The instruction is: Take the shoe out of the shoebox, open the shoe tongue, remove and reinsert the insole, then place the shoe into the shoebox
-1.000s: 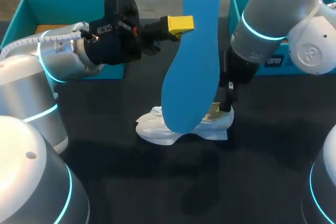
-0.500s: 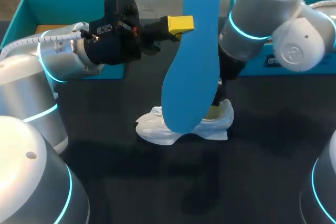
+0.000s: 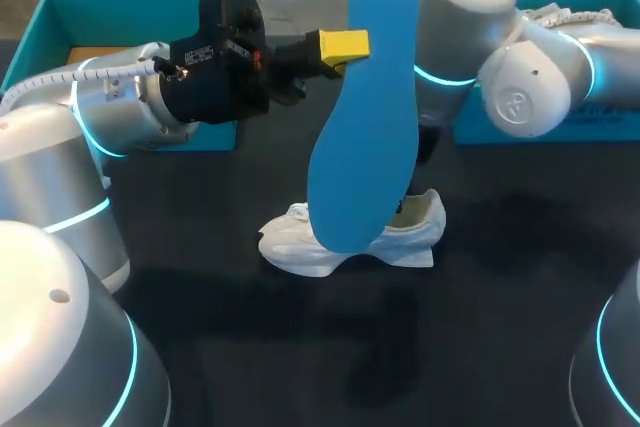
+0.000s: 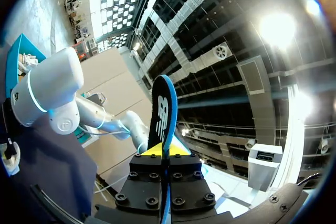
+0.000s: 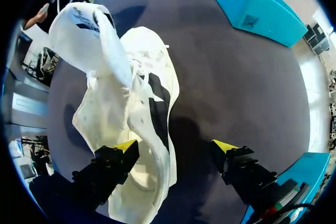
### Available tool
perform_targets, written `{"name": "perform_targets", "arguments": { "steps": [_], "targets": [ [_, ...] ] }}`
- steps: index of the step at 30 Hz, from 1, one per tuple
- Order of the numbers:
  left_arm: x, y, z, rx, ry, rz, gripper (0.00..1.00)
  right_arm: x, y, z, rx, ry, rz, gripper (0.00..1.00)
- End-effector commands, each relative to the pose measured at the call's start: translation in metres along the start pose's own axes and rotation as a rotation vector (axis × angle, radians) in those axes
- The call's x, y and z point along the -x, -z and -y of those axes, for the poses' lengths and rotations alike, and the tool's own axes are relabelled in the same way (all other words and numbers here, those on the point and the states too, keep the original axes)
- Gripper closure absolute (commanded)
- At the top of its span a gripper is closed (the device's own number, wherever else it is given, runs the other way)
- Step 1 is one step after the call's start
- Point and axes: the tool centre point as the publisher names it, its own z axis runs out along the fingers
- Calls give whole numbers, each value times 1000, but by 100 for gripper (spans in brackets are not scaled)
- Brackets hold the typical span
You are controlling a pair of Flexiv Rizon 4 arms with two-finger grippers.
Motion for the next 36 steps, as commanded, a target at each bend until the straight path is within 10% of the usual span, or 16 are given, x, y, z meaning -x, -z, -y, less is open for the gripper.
{"name": "perform_targets", "arguments": {
  "steps": [1,3,11,14,32,36],
  "targets": [
    [-4,-7,-5,-120,-1,9,100,-2,-7,-1,0,-5,-4,24],
    [-4,-7,-5,-120,-1,9,100,-5,-8,-1,-2,-9,-8,50],
    [-4,-7,-5,-120,-1,9,100,-16,-9,-2,-10,-9,-32,71],
    [-4,-7,-5,-120,-1,9,100,-19,-10,-4,-10,-5,-39,100],
    [-4,-7,-5,-120,-1,9,100,-24,-9,-4,8,37,-55,100],
    [-4,-7,-5,-120,-1,9,100,-23,12,-6,72,-185,-42,100]
  ]
}}
